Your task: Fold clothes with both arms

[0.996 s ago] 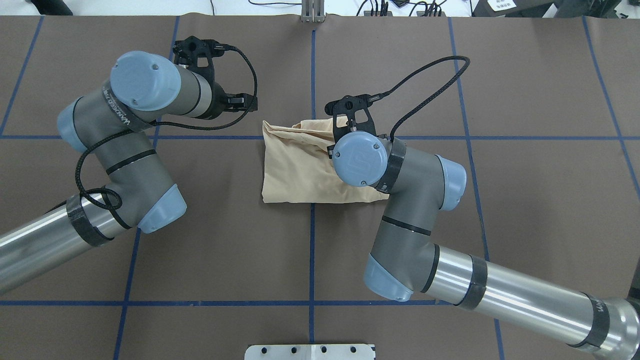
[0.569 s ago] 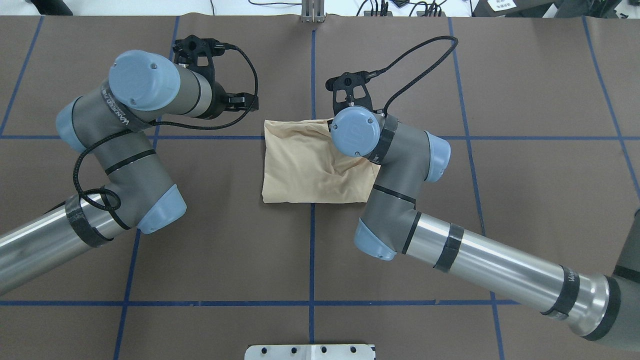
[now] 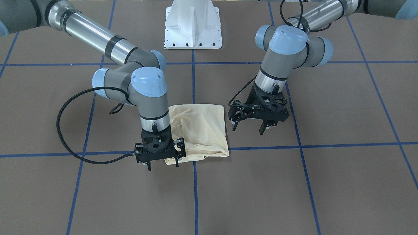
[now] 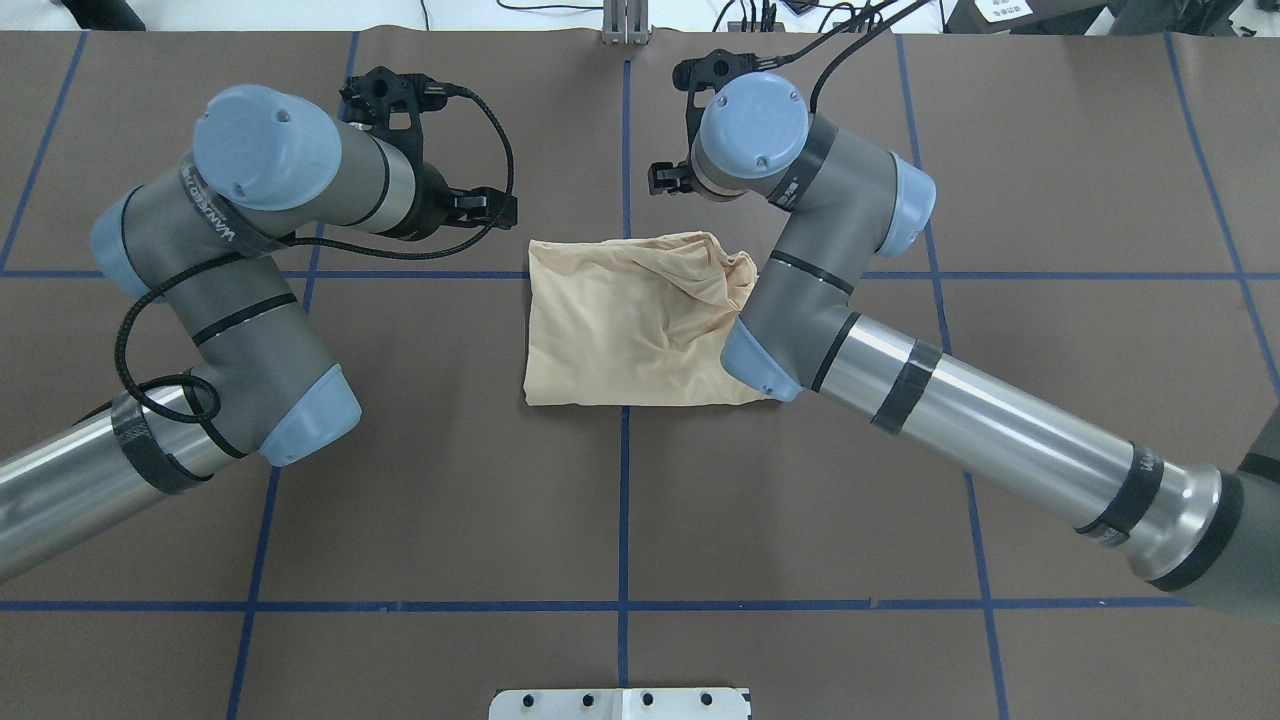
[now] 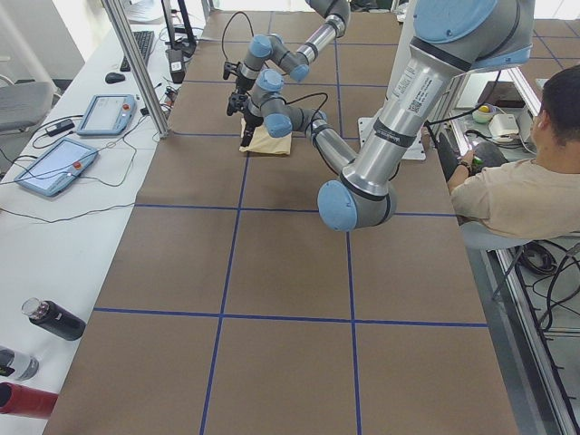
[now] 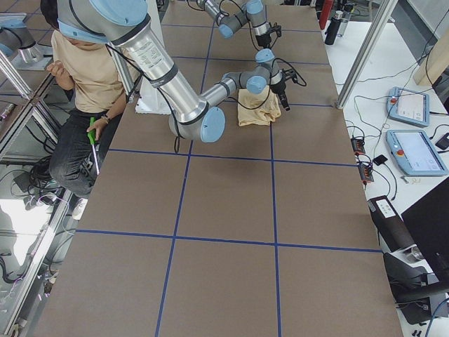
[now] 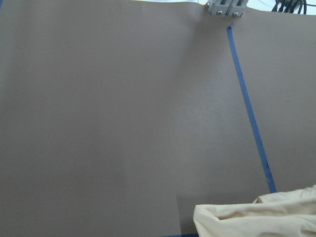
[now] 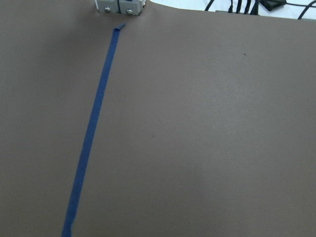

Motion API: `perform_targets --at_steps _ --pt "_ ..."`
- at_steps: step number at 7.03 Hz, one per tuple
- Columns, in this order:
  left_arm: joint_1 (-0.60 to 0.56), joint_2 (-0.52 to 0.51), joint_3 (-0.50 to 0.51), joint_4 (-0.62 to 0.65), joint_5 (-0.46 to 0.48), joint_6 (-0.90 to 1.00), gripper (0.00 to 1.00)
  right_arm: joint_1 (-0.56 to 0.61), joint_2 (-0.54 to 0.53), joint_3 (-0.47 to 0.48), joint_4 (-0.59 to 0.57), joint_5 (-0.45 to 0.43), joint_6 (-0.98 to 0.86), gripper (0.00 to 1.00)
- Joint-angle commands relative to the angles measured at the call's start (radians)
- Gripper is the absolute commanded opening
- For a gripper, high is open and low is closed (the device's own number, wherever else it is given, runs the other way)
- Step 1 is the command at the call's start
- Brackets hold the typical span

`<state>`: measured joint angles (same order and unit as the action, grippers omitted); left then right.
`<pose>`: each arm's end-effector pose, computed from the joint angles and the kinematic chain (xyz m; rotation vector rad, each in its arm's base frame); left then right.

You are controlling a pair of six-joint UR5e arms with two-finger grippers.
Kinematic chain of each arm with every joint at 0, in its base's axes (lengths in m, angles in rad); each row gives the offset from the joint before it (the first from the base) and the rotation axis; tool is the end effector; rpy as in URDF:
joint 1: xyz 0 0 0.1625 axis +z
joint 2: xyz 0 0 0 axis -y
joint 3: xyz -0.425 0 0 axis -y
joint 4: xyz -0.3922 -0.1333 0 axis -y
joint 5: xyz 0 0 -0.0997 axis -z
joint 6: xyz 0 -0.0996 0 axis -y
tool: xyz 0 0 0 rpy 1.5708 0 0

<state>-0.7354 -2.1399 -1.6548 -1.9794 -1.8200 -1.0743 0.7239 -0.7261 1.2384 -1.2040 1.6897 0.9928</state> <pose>0.4264 -0.5324 0.2422 0.4260 0.9916 -0.0830 -0.5185 -0.6205 0.2387 0.4437 -0.7660 0.0840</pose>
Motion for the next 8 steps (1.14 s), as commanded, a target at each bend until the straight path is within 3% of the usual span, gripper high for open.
perform_targets --at_steps 1,3,4,6,8 --pt "-0.062 0.081 -0.157 0.115 -0.074 0.182 1.0 0.102 -0.074 0.133 -0.121 0.174 -0.053 1.0" --pt "-0.154 0.22 -0.349 0.287 -0.097 0.392 1.0 0.239 -0.317 0.444 -0.3 0.307 -0.283 1.0" --pt "-0.238 0.323 -0.4 0.293 -0.149 0.534 1.0 0.326 -0.445 0.537 -0.34 0.361 -0.439 1.0" --pt "-0.466 0.486 -0.407 0.292 -0.246 0.888 1.0 0.53 -0.644 0.585 -0.339 0.512 -0.68 1.0" --pt "-0.692 0.604 -0.358 0.294 -0.326 1.077 1.0 0.699 -0.867 0.579 -0.345 0.564 -0.962 1.0"
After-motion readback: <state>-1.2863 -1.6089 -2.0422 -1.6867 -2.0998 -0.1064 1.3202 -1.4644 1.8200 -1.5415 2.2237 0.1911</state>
